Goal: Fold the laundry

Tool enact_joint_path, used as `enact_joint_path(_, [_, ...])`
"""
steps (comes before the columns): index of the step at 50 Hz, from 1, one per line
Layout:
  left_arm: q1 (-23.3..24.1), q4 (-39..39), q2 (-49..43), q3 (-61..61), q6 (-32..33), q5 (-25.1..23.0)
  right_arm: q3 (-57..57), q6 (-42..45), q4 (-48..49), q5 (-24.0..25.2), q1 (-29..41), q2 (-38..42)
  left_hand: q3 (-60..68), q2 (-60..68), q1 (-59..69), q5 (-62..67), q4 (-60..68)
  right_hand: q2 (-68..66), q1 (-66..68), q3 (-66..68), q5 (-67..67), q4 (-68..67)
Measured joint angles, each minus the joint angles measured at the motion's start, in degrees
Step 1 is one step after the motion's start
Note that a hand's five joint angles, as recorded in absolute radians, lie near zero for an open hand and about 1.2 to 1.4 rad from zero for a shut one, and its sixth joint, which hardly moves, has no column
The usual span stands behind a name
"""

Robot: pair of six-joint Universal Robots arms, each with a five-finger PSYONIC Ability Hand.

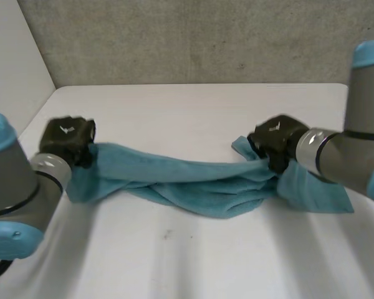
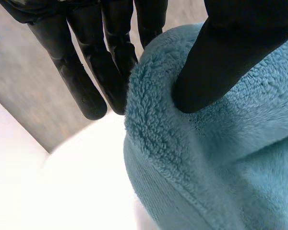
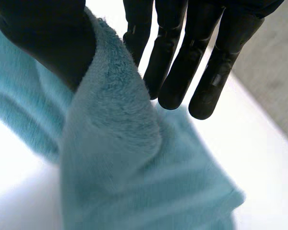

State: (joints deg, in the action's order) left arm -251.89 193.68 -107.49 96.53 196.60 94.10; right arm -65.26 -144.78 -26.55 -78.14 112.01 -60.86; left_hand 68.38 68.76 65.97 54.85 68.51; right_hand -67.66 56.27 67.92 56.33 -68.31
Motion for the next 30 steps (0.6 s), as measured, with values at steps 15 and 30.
enact_joint_path(15, [1.57,8.99,-7.67,-26.21,-0.16,0.28,24.5,0.0,22.68,-7.82,-0.42,10.06,0.02,0.01,0.0,0.0,0.0,0.0,0.0,0.05,0.0,0.0])
enact_joint_path(30, [3.08,31.81,5.4,-17.77,-0.15,4.34,3.54,-0.86,40.2,5.12,-0.85,-8.94,0.02,0.02,0.0,0.0,0.0,0.0,0.0,0.08,0.4,0.0])
